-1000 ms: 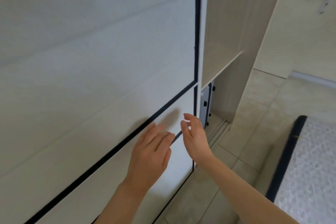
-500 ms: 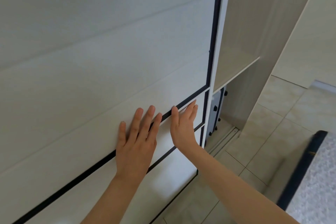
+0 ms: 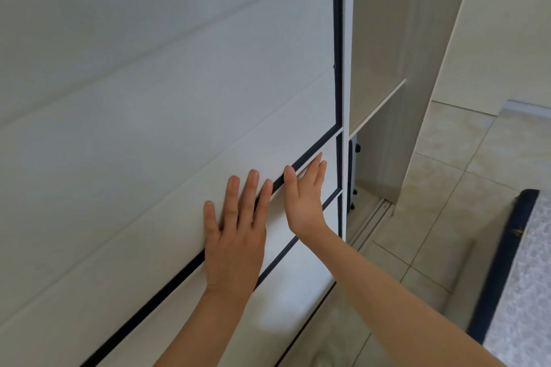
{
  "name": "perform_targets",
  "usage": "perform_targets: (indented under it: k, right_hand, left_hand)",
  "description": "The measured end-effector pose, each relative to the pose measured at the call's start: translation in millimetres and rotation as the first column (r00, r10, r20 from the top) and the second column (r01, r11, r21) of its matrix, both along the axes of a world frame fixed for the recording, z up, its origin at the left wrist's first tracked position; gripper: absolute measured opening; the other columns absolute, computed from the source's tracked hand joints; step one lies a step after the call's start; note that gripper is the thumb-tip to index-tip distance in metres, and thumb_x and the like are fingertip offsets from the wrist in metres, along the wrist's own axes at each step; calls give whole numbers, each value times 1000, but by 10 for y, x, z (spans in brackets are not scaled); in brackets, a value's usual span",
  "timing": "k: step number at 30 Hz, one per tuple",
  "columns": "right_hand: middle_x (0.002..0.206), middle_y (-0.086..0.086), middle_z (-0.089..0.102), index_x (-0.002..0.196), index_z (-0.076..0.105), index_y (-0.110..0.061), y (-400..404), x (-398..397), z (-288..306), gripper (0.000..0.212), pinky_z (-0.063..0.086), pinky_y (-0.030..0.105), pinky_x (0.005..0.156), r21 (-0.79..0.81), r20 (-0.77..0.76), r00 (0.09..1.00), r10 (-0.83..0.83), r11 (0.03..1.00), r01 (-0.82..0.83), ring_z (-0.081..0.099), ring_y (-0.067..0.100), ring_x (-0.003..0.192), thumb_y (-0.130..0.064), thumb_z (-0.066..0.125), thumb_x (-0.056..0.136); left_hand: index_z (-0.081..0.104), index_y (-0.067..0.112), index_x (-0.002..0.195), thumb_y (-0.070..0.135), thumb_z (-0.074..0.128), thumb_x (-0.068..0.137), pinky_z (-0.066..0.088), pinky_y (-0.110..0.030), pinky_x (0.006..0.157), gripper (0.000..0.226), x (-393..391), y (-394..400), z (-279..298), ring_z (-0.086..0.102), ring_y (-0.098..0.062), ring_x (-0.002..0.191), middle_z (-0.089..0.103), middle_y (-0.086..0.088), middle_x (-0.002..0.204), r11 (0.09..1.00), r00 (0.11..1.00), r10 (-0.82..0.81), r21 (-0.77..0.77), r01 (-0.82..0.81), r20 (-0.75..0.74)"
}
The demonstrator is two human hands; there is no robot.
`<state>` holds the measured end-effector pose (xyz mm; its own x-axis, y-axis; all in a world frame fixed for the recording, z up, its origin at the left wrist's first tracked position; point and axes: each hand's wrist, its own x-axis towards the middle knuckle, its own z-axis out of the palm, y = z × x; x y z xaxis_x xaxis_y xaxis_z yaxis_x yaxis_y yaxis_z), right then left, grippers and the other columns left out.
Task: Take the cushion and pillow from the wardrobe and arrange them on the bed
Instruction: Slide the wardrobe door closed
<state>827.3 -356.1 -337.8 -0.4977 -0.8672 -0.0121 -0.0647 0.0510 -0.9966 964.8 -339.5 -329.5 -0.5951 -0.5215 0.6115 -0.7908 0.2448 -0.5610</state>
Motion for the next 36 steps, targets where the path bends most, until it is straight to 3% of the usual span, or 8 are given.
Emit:
perform_targets:
  k: [12,19,23,25,29,31,33,36]
  right_hand:
    - [162,-11,-10,153,-5,-28,-532,-1295,22,70,0,24,110,-34,57,991,-121,992,123,-12,2,146,-55,28,98]
    - [163,-7,1,154,-1,-26,-924,-1877,175,66,8,31,115,23,193,954,-230,973,230,0,11,149,-51,25,99]
    - [163,-7,6,155,4,-25,-1052,-2230,158,64,9,42,121,12,171,957,-235,972,236,2,11,149,-50,24,99]
    - [163,-5,11,154,7,-24,-1124,-2376,144,63,13,45,120,3,164,956,-244,969,247,6,13,149,-51,23,99]
    - [162,-1,14,154,10,-24,-1248,-2643,137,63,14,46,120,-4,136,955,-264,964,267,11,15,148,-52,23,99]
    - [162,-1,13,154,10,-24,-1295,-2760,124,64,13,45,120,-8,124,955,-271,962,274,10,15,148,-53,22,99]
    - [163,-1,10,154,7,-25,-1347,-2892,105,65,8,38,120,-1,116,955,-272,962,274,8,15,149,-55,21,98]
    - [164,-2,1,155,0,-24,-1421,-3075,79,67,4,25,108,15,84,960,-267,964,267,0,12,149,-56,19,98]
  left_hand:
    - [15,14,159,13,26,94,-15,-57,118,66,-1347,-469,109,-14,-35,152,10,-4,167,978,994,-104,177,108,-29]
    - [35,5,152,23,60,81,-10,-47,122,77,-2031,-661,320,8,-30,153,29,-8,162,861,969,-197,446,245,-152]
    - [39,3,150,23,61,83,-4,-46,122,73,-2286,-814,384,17,-30,151,34,-10,160,836,962,-251,478,270,-106]
    - [34,3,152,23,56,87,-4,-46,122,72,-2398,-865,426,13,-30,152,30,-10,161,831,967,-245,498,248,-74]
    - [6,2,156,29,48,96,-24,-47,116,78,-2590,-921,432,-13,-30,150,1,-13,165,845,971,-239,492,209,-1]
    - [3,2,155,34,50,97,-28,-48,113,81,-2663,-949,421,-18,-31,148,-4,-15,164,841,965,-263,494,220,18]
    - [20,4,155,34,60,92,-15,-49,119,81,-2783,-967,453,-5,-32,151,10,-15,164,835,961,-276,494,242,-4]
    - [48,7,146,21,69,82,7,-51,121,69,-2987,-982,533,16,-34,151,31,-12,161,812,945,-308,487,322,-111]
